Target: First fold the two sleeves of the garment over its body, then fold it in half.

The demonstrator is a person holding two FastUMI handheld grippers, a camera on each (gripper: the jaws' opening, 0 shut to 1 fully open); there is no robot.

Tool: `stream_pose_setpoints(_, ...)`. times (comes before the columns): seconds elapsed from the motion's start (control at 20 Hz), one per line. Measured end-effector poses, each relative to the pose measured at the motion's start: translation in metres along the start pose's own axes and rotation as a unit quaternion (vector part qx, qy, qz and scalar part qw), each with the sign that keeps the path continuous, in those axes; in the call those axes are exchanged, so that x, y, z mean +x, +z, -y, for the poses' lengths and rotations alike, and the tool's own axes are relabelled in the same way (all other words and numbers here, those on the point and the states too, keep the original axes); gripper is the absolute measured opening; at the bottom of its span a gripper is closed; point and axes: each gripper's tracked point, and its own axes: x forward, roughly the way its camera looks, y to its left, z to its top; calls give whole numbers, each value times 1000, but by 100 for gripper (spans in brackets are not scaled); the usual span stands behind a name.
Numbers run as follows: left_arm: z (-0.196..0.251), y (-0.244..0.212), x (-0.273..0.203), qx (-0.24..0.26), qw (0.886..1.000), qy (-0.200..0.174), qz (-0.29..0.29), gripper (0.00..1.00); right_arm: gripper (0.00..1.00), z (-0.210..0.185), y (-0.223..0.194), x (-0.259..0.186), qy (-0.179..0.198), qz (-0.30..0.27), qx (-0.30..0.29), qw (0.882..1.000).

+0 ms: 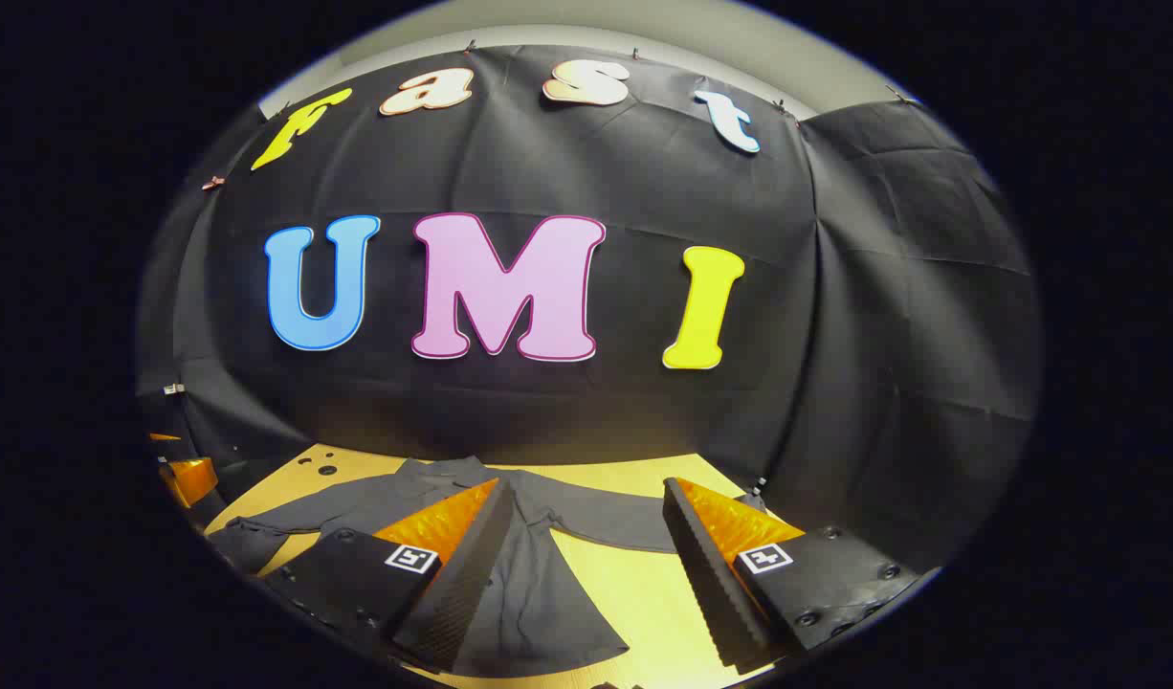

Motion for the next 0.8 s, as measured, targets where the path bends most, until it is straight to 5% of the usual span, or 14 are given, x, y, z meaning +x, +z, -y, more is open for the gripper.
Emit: stream_pose_setpoints(0.8,24,-5,39,-2,999,43,1,96,98,25,-32,61,51,-14,-4,999)
